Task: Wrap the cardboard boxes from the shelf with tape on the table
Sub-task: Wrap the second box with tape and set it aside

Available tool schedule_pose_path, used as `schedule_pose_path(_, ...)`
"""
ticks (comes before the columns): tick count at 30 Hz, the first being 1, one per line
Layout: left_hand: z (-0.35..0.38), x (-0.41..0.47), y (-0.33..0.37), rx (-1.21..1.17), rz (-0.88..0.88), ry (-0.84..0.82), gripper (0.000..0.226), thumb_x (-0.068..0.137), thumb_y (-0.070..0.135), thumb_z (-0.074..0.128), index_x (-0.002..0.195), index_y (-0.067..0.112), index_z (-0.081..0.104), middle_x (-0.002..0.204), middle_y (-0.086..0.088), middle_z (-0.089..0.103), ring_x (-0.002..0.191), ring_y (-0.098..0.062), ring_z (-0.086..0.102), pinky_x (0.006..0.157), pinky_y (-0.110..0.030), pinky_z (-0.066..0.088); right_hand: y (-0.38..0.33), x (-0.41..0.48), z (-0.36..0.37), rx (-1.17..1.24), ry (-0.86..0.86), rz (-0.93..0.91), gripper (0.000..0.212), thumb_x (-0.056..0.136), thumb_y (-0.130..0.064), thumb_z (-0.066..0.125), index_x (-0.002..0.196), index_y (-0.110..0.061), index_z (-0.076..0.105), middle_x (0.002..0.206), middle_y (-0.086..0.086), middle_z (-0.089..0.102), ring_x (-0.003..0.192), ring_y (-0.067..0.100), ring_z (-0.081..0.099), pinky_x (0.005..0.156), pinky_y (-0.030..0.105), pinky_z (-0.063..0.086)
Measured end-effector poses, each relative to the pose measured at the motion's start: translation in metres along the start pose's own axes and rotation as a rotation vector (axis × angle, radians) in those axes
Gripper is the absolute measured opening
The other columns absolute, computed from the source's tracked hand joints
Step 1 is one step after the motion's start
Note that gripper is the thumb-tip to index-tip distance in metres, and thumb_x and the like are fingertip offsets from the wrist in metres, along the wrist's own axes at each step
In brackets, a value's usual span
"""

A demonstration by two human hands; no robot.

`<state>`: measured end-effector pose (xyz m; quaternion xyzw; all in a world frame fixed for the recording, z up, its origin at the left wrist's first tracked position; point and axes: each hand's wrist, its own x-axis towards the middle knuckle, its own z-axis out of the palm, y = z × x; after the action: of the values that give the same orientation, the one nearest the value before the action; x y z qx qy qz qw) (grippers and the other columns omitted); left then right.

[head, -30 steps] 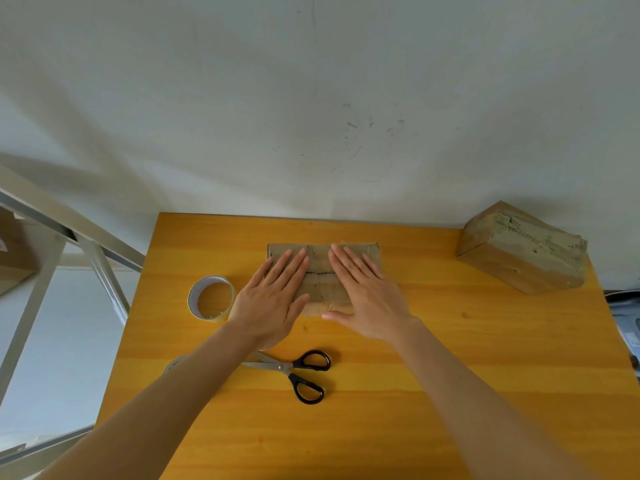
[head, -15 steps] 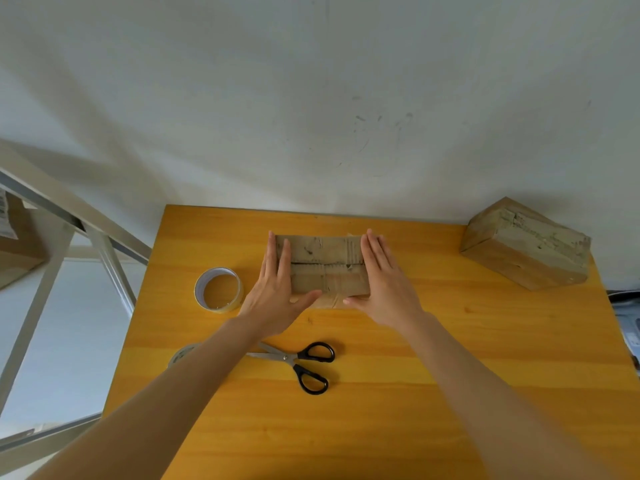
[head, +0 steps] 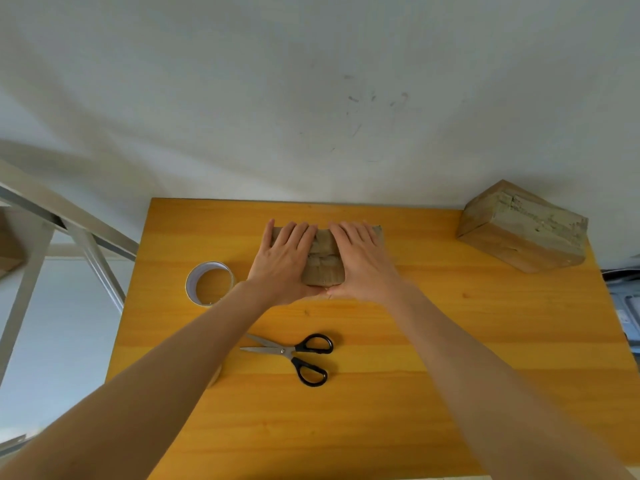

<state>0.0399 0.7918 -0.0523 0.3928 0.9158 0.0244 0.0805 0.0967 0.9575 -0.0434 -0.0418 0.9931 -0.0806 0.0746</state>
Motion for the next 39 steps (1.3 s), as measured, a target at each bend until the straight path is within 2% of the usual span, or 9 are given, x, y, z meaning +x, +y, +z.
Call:
schedule_pose_path(4,-0.001,-0.007,0.001,0.051,0.006,-0.012,0.110,0.074,0.079,0.033,0.150,0.007,0.002,0.158,-0.009,0.008,0.146,-0.026,0.005,0.119,-0.048,0.000,0.001,-0.006,0.005,-0.041,-0.024,-0.005,0.123,0.068,-0.065,0.071,0.152,-0.010,0.000,0.157,0.010,0.011,0.146,0.027,0.006,0.118,0.038,-0.004)
schedule_pose_path(7,0.006,-0.025,0.000,0.084,0.042,0.107,0.099,0.082,0.073,0.020,0.150,0.004,0.005,0.159,-0.012,0.002,0.147,-0.025,0.004,0.119,-0.046,0.009,-0.002,-0.022,0.012,-0.137,0.016,-0.043,0.114,0.078,-0.059,0.065,0.152,-0.013,-0.008,0.160,0.009,-0.010,0.147,0.025,-0.008,0.119,0.041,-0.002)
schedule_pose_path(14,0.030,-0.055,-0.003,0.090,0.100,0.167,0.077,0.091,0.046,0.049,0.148,0.005,0.020,0.156,-0.010,0.019,0.144,-0.023,0.018,0.114,-0.043,0.017,-0.017,-0.042,0.022,-0.152,0.003,-0.151,0.083,0.092,-0.046,0.054,0.153,-0.018,0.005,0.160,-0.002,0.005,0.147,0.018,0.005,0.119,0.043,0.010)
schedule_pose_path(19,0.028,-0.062,-0.023,0.099,0.127,0.174,0.061,0.095,0.031,0.032,0.149,0.008,0.018,0.157,-0.008,0.019,0.144,-0.022,0.021,0.115,-0.040,0.016,-0.001,-0.052,0.023,-0.118,-0.033,-0.125,0.076,0.097,-0.036,0.049,0.153,-0.020,0.001,0.160,-0.005,-0.003,0.147,0.013,-0.004,0.118,0.034,0.001)
schedule_pose_path(26,0.024,-0.066,-0.028,0.036,0.088,0.167,0.081,0.084,0.011,0.063,0.148,0.006,0.014,0.156,-0.011,0.018,0.143,-0.023,0.019,0.113,-0.035,0.025,0.010,-0.059,0.021,-0.104,-0.063,-0.097,0.075,0.098,-0.032,0.046,0.152,-0.022,-0.006,0.159,-0.006,-0.011,0.146,0.011,-0.011,0.118,0.030,-0.004)
schedule_pose_path(30,0.025,-0.069,-0.017,-0.064,-0.032,0.061,0.086,0.080,-0.010,0.045,0.147,0.001,-0.009,0.155,-0.018,-0.007,0.144,-0.029,-0.001,0.111,-0.034,0.034,0.010,-0.065,0.024,-0.113,-0.034,0.010,0.083,0.094,-0.031,0.054,0.153,-0.020,-0.003,0.160,-0.002,-0.007,0.147,0.016,-0.005,0.118,0.037,0.001)
schedule_pose_path(33,0.020,-0.066,-0.005,-0.153,-0.091,-0.018,0.085,0.080,-0.014,0.033,0.141,-0.001,-0.024,0.147,-0.021,-0.034,0.143,-0.033,-0.012,0.091,-0.018,0.041,0.005,-0.065,0.025,-0.107,-0.031,0.052,0.085,0.092,-0.026,0.057,0.153,-0.021,-0.003,0.160,0.001,-0.007,0.147,0.020,-0.006,0.119,0.039,0.002)
schedule_pose_path(36,0.018,-0.060,0.002,-0.214,-0.070,-0.022,0.092,0.077,-0.016,0.036,0.141,0.000,-0.028,0.146,-0.019,-0.040,0.144,-0.035,-0.009,0.066,-0.012,0.035,0.009,-0.071,0.025,-0.125,-0.045,0.131,0.087,0.093,-0.025,0.054,0.152,-0.019,-0.010,0.159,0.002,-0.013,0.146,0.020,-0.011,0.118,0.037,-0.003)
schedule_pose_path(39,0.017,-0.057,0.007,-0.320,-0.009,-0.012,0.105,0.074,-0.019,0.044,0.142,0.010,-0.030,0.147,-0.010,-0.041,0.143,-0.036,0.013,0.045,-0.016,0.029,0.011,-0.079,0.025,-0.131,-0.020,0.232,0.093,0.090,-0.020,0.057,0.150,-0.013,-0.013,0.159,0.004,-0.014,0.146,0.020,-0.009,0.118,0.035,-0.004)
